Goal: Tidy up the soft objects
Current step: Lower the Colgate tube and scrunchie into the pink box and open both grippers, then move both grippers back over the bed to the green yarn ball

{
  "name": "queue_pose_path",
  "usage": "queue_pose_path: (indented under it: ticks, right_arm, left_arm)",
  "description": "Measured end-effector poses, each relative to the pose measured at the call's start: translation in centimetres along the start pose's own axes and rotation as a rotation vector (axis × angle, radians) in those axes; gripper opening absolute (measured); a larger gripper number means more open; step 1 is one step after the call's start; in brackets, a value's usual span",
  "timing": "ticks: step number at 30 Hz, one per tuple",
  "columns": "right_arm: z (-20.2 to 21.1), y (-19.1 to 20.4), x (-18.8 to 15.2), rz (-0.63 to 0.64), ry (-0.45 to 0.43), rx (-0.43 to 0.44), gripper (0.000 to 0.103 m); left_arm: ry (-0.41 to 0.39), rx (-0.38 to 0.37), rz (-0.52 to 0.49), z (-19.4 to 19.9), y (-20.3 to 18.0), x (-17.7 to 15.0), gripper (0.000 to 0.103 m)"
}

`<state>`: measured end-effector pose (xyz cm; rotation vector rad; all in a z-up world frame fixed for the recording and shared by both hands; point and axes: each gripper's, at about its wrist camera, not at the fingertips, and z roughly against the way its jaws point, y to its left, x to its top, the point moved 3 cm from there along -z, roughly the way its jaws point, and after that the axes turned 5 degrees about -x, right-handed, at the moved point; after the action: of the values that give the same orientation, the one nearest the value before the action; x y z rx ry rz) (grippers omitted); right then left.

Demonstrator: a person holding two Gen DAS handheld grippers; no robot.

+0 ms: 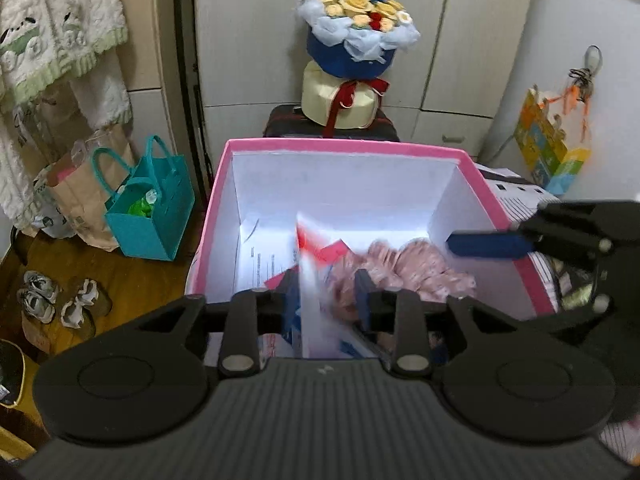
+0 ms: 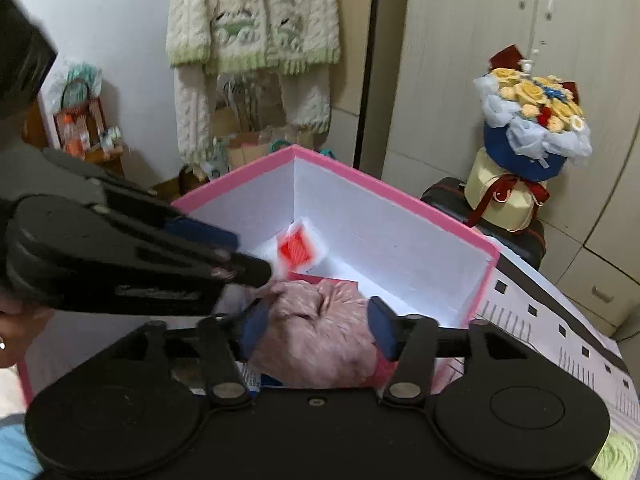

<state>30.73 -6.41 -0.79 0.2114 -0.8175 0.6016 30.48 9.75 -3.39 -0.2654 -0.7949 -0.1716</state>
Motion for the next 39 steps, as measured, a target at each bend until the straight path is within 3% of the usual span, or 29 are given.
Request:
queue_pose_path:
  ticks: [2, 6, 13, 20, 26, 32, 36, 39]
  right_arm:
    - [1.4, -0.5, -0.5, -0.035, -0.018, 0.041, 0.062]
    - [5.5, -0.2, -1.7, -0.046, -0.080, 0.106, 0.062]
    - [12.0, 0.6, -3.1, -0.018, -0.158, 0.058, 0.065]
    - [16.8, 1.2, -5.4, 0.018, -0.151, 0.037, 0.066]
    - [20.8, 1.5, -8.0, 0.013, -0.186, 0.012, 0.071]
    - [23.1, 2.1, -9.8, 0.053, -0.134, -0.034, 0.072]
    - [25.0, 1.8, -11.6, 0.033, -0.145, -0.049, 0.088]
    - [25.8, 1.4, -13.2, 0.021, -0.146, -0.053, 0.087]
  left_arm:
    - [-0.035, -0.030, -0.015, 1.6, -0.4, -0.4, 0.045]
    - [-0.071, -0.052, -0.063, 4.7, -1.4, -1.2, 0.048]
    - [-0.120, -0.067, -0.139, 9.8, -3.4, -2.2, 0.051]
    - [-0.160, -0.092, -0.231, 14.8, -6.4, -3.7, 0.059]
    - [-0.150, -0.119, -0.283, 17.2, -8.3, -5.8, 0.065]
    - [-0.139, -0.160, -0.336, 19.1, -10.8, -7.4, 0.076]
    - [-0.123, -0.206, -0.359, 19.6, -12.6, -8.5, 0.085]
    - [-0.105, -0.237, -0.396, 19.4, -14.3, -9.3, 0.090]
